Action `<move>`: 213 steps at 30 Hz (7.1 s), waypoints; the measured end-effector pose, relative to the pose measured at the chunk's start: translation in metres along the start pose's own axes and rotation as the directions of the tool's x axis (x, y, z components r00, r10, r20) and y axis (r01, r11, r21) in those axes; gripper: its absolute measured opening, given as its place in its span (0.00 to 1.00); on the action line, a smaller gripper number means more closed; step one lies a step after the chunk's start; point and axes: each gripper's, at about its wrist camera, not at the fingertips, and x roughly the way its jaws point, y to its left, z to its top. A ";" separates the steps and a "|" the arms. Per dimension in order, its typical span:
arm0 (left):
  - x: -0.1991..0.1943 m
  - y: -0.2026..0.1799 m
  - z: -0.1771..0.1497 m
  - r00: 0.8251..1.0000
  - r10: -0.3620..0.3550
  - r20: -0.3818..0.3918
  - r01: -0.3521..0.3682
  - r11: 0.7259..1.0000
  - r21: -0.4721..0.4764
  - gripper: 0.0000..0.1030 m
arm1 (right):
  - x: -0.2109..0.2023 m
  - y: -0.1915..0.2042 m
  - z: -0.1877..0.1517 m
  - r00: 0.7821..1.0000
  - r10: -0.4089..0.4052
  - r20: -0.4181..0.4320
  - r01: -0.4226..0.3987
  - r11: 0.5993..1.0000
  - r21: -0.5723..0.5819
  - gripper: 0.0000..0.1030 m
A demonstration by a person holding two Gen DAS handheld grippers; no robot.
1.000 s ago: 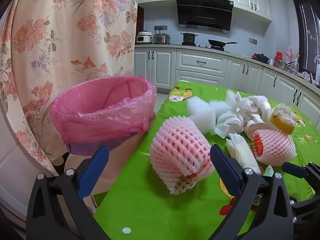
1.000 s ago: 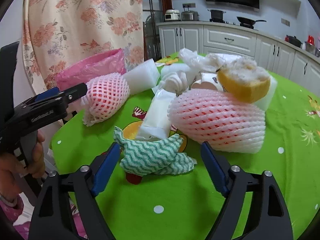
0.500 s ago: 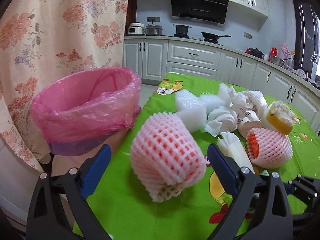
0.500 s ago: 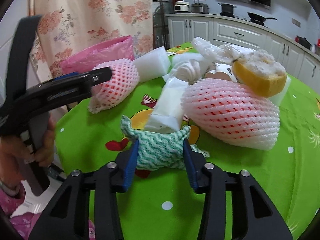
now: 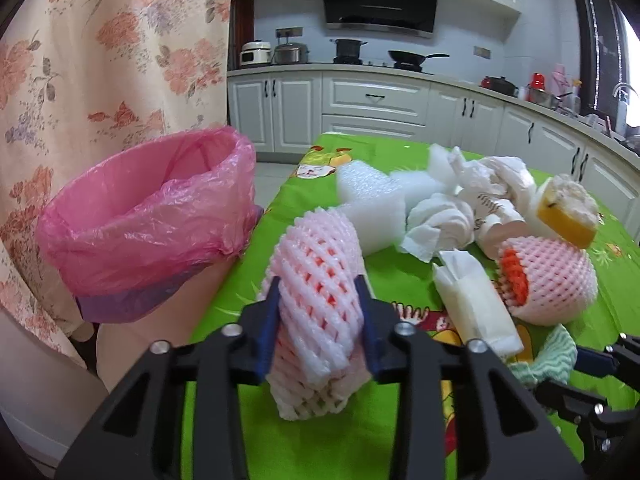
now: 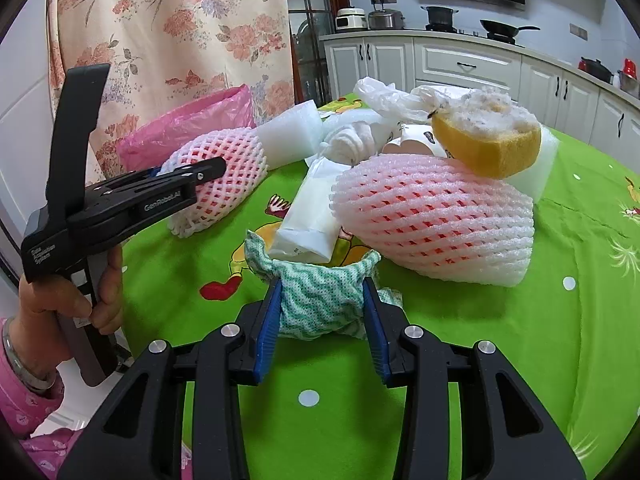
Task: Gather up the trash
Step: 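Grasp the pink foam net with the left gripper while the right grasps the zigzag cloth, then carry the foam net and zigzag cloth to the pink bin and release both, then move both tools back over the remaining trash, then grasp the yellow sponge with the right gripper while the left grasps the white packet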
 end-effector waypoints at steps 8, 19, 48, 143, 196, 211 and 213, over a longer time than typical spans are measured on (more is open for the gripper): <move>-0.029 -0.002 -0.011 0.998 -0.017 0.058 0.016 1.000 0.013 0.27 | -0.003 -0.003 0.000 1.000 -0.007 0.012 0.007 1.000 0.009 0.37; -0.067 -0.007 -0.022 0.994 -0.033 0.102 0.028 0.998 0.058 0.27 | -0.008 -0.004 0.001 0.999 -0.012 0.032 0.011 1.000 0.021 0.37; -0.116 0.040 0.012 0.978 0.014 0.210 -0.010 1.000 -0.021 0.28 | -0.003 0.059 0.093 0.982 0.102 0.159 -0.082 0.988 -0.127 0.37; -0.028 -0.061 0.002 0.992 -0.113 0.057 0.116 0.992 -0.048 0.92 | -0.020 -0.094 0.061 0.963 -0.200 0.179 0.190 0.979 0.073 0.74; 0.051 -0.107 0.006 0.973 -0.068 -0.222 0.080 0.996 0.045 0.59 | -0.072 -0.120 0.034 0.950 -0.197 0.243 0.155 0.971 0.183 0.43; 0.044 -0.100 0.010 0.980 -0.087 -0.179 0.098 0.994 0.054 0.31 | -0.066 -0.108 0.031 0.958 -0.172 0.229 0.138 0.978 0.157 0.43; 0.034 -0.097 0.010 0.984 -0.088 -0.153 0.096 0.994 0.050 0.31 | -0.065 -0.105 0.031 0.960 -0.165 0.227 0.133 0.980 0.151 0.43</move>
